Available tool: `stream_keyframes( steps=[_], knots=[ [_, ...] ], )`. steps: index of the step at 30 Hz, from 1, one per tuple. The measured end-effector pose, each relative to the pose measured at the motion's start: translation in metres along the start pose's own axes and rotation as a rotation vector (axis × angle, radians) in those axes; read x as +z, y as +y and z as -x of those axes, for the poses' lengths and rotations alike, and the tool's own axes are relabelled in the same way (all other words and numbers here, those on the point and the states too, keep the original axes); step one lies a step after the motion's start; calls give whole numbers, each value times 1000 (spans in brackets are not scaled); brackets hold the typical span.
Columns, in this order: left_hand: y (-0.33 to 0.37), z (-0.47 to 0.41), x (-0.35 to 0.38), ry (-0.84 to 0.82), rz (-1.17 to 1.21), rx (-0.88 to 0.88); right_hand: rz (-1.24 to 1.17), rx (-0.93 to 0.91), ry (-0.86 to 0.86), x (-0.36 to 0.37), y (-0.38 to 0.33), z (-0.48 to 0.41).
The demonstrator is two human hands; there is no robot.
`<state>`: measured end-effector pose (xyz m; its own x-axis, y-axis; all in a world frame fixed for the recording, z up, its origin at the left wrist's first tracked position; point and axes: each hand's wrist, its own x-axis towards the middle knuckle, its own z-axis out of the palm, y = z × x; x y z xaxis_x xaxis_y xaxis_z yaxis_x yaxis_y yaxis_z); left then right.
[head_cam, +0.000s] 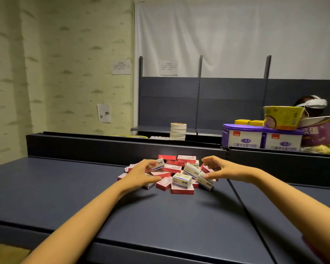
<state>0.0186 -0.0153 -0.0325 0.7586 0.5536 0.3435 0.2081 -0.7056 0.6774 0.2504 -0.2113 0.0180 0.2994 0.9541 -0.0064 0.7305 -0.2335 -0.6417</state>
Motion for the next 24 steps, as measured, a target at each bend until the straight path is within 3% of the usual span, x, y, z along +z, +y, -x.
stream_keyframes(
  steps=[4, 10, 14, 24],
  knots=[
    [-27, -15, -26, 84, -8, -12, -4, 6, 68, 5, -5, -27],
    [-62, -30, -49, 11, -27, -121, 41, 19, 219, 0, -5, -64],
    [-73, -35, -52, -57, -57, -142, 75, 43, 230, -1, -5, -81],
    [-73, -32, -58, 16, 63, -85, 300, 82, 228, 8, -18, -103]
  ],
)
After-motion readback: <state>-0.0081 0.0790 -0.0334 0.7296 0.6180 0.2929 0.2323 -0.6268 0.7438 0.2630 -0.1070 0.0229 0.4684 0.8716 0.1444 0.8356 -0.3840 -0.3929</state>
